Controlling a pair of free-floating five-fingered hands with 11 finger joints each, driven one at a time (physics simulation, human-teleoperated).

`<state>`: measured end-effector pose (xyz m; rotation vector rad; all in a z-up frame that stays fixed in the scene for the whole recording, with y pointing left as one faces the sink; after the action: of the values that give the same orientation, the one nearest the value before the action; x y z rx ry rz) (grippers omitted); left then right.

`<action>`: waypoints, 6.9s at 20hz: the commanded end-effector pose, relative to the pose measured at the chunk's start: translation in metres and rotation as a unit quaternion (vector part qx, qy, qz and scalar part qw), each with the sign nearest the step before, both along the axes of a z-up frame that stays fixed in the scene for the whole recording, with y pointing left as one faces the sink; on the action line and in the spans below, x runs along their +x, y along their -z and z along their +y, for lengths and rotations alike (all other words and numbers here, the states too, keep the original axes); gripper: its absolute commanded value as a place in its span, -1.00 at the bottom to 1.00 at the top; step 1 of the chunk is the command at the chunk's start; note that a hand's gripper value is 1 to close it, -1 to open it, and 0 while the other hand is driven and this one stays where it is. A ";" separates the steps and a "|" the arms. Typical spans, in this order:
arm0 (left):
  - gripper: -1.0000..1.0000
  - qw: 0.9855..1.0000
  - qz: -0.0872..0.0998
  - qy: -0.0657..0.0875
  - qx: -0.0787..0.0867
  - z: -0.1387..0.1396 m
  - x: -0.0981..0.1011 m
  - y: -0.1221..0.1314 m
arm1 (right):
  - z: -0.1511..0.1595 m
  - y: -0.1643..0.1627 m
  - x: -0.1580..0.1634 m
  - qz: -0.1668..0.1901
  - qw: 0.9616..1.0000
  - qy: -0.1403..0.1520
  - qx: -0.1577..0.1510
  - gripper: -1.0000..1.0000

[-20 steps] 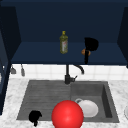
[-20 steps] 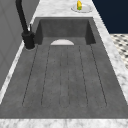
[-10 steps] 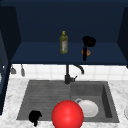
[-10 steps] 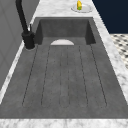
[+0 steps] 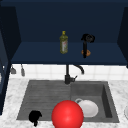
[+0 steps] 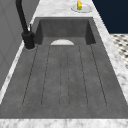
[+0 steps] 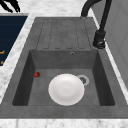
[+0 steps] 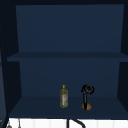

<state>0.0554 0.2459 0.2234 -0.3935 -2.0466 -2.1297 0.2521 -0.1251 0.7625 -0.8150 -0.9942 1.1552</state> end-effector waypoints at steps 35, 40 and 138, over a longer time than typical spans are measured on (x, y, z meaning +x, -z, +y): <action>0.00 1.000 0.000 0.000 0.000 0.000 0.000 0.000 | -0.020 0.090 0.158 0.190 0.980 -0.012 -0.050 -1.00; 0.00 1.000 0.000 0.000 0.000 0.000 0.000 0.000 | -0.020 0.096 0.165 0.190 0.981 -0.013 -0.041 -1.00; 0.00 1.000 0.000 0.000 0.000 0.000 0.000 0.000 | -0.050 0.175 -0.071 -0.053 0.997 0.044 -0.022 1.00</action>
<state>0.0554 0.2459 0.2234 -0.3935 -2.0466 -2.1297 0.2038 -0.1712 0.6099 -0.9224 -0.9995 1.0619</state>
